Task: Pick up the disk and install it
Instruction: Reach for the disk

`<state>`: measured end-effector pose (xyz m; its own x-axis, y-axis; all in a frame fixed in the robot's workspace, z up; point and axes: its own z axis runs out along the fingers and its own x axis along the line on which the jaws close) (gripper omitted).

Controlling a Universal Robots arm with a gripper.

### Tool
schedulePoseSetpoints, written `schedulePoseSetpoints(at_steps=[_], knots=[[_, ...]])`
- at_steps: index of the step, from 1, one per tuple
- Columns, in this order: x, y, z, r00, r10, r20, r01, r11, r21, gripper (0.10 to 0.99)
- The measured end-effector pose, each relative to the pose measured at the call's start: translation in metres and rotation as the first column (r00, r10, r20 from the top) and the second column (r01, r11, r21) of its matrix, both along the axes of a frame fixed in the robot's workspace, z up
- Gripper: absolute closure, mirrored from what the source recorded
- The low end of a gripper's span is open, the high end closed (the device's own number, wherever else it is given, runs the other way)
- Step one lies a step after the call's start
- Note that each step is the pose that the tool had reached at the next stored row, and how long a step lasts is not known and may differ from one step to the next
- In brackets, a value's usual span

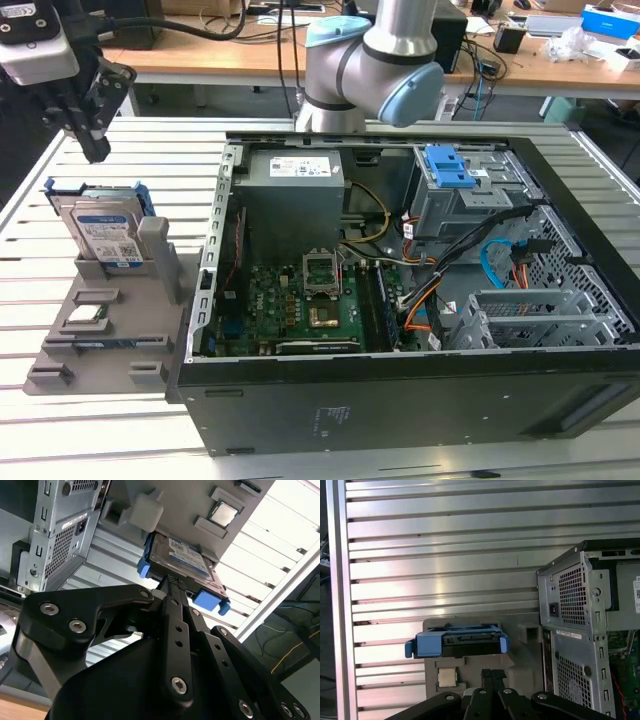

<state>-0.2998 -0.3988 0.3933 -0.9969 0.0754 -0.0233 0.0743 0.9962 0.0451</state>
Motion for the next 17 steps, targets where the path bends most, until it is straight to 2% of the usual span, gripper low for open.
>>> schedulePoseSetpoints(at_steps=[17], knots=[[-0.0324, 0.0000, 0.0000, 1.0000, 0.000, -0.0001, 0.000, 1.0000, 0.000, 0.980]])
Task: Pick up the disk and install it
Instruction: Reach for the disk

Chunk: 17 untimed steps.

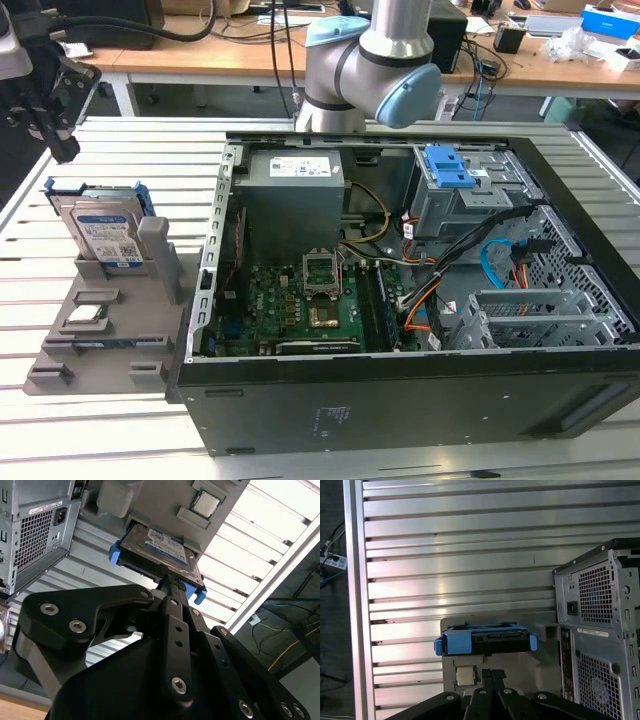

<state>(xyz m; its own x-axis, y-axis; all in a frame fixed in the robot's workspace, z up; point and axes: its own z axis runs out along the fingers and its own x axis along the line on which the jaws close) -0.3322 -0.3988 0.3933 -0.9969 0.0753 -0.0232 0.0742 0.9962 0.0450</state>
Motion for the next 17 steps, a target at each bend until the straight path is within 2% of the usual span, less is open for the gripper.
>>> schedulePoseSetpoints(at_steps=[17], knots=[[-0.0280, 0.0000, 0.0000, 1.0000, 0.000, 0.0000, 0.000, 1.0000, 0.000, 0.980]])
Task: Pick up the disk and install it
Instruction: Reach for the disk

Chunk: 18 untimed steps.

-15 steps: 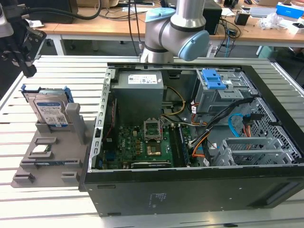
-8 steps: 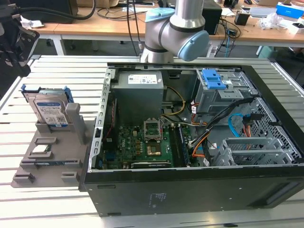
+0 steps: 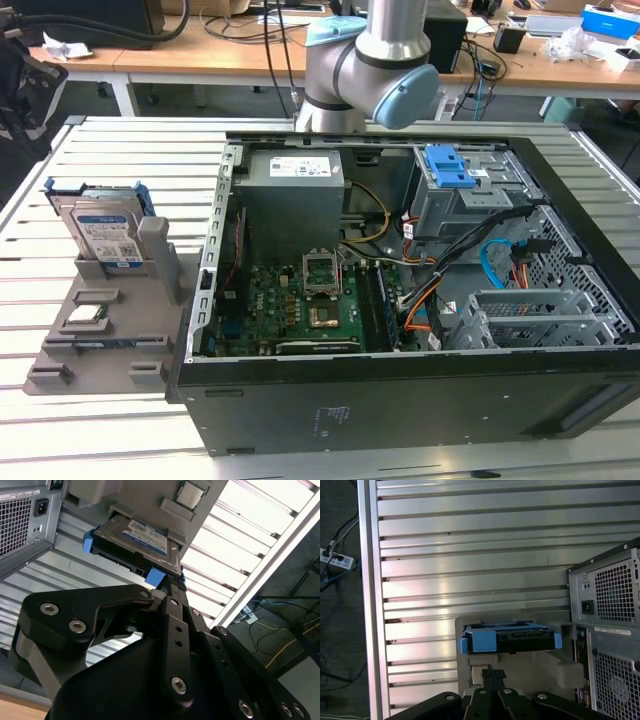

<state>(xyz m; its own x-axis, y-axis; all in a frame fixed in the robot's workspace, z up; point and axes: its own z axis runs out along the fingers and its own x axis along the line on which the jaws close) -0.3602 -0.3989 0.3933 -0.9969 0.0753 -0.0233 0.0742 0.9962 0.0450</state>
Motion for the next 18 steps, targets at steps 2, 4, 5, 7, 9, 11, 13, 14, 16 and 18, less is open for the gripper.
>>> schedulePoseSetpoints(at_steps=[2, 4, 5, 7, 9, 11, 13, 14, 16, 18], knots=[[-0.0030, 0.0000, 0.0000, 1.0000, 0.000, 0.0000, 0.000, 1.0000, 0.000, 0.980], [-0.0066, 0.0000, 0.0000, 1.0000, 0.000, 0.0001, 0.000, 1.0000, 0.000, 0.980], [-0.0084, 0.0000, 0.0000, 1.0000, 0.000, 0.0000, 0.000, 1.0000, 0.000, 0.980], [-0.0119, 0.0000, 0.0000, 1.0000, 0.000, 0.0000, 0.000, 1.0000, 0.000, 0.980], [-0.0148, 0.0000, 0.0000, 1.0000, 0.000, -0.0001, 0.000, 1.0000, 0.000, 0.980], [-0.0200, 0.0000, 0.0000, 1.0000, 0.000, 0.0000, 0.000, 1.0000, 0.000, 0.980], [-0.0237, 0.0000, 0.0000, 1.0000, 0.000, 0.0000, 0.000, 1.0000, 0.000, 0.980], [-0.0250, 0.0000, 0.0000, 1.0000, 0.000, 0.0000, 0.000, 1.0000, 0.000, 0.980], [-0.0273, 0.0000, -0.0001, 1.0000, 0.000, 0.0001, 0.000, 1.0000, 0.000, 0.980], [-0.0274, 0.0000, -0.0001, 1.0000, 0.000, 0.0001, 0.000, 1.0000, 0.000, 0.980]])
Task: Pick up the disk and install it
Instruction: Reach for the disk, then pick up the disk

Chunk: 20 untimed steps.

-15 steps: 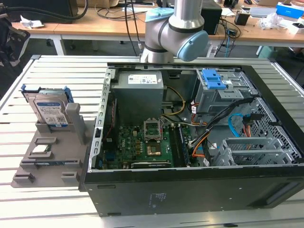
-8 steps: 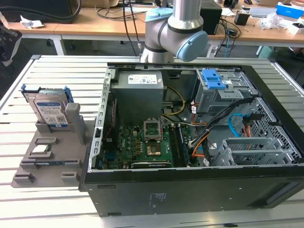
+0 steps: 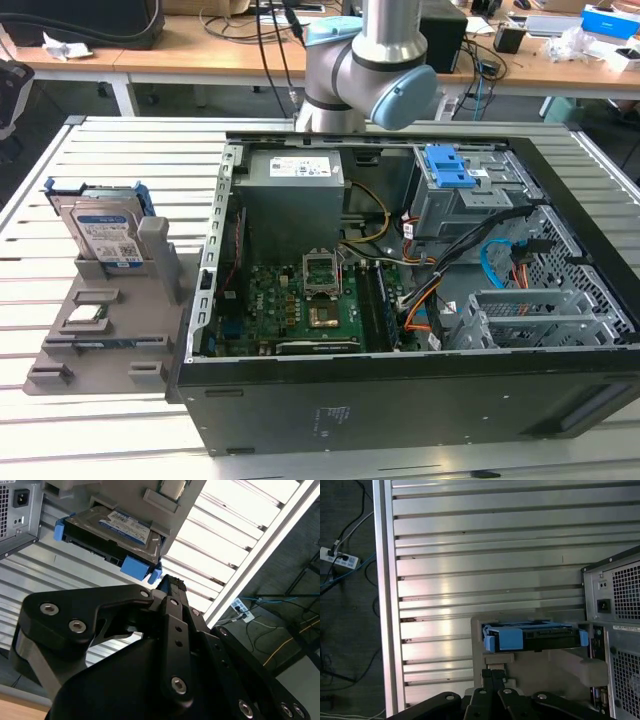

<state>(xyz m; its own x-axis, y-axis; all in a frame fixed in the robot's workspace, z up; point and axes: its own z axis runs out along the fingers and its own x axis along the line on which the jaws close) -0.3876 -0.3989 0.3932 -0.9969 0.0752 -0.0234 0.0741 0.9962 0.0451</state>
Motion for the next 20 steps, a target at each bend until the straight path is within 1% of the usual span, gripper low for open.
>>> schedulePoseSetpoints(at_steps=[15, 16, 17, 19, 20], knots=[[-0.0001, 0.0000, -0.0001, 1.0000, 0.001, -0.0001, -0.001, 1.0000, 0.000, 0.980], [-0.0002, 0.0001, -0.0001, 0.9999, 0.017, -0.0001, -0.017, 0.9999, 0.000, 0.980], [-0.0001, 0.0000, -0.0002, 0.9982, 0.060, 0.0000, -0.060, 0.9982, 0.000, 0.980], [-0.0001, 0.0000, -0.0001, 0.9952, 0.098, -0.0001, -0.098, 0.9952, 0.000, 0.980], [-0.0001, 0.0000, -0.0002, 0.9905, 0.137, 0.0000, -0.137, 0.9905, 0.000, 0.980]])
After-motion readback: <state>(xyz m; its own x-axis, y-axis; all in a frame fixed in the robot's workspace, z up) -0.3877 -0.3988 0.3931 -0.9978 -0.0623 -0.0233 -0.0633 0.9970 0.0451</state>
